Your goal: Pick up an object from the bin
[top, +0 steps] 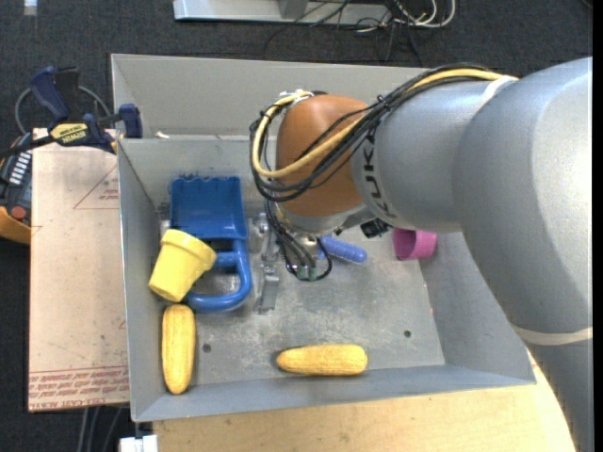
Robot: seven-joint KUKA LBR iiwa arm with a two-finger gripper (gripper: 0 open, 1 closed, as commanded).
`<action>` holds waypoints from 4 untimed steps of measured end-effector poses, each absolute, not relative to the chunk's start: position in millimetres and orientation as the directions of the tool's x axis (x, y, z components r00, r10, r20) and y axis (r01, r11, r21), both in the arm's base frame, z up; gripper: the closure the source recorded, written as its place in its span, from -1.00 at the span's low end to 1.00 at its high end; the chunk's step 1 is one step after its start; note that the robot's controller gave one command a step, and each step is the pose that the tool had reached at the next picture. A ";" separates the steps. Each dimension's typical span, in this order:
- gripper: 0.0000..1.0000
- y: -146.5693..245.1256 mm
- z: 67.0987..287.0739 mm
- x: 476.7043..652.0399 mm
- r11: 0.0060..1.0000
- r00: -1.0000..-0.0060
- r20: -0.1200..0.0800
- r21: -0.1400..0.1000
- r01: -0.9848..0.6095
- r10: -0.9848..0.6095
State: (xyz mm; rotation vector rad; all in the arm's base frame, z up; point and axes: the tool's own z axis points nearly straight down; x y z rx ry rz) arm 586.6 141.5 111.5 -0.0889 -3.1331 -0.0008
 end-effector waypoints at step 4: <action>-1.00 199.8 84.4 610.0 0.999 -0.999 -0.017 -0.014 0.040 0.040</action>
Offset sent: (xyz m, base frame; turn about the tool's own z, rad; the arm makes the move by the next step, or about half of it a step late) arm 0.0217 0.0517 -0.0415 -0.0622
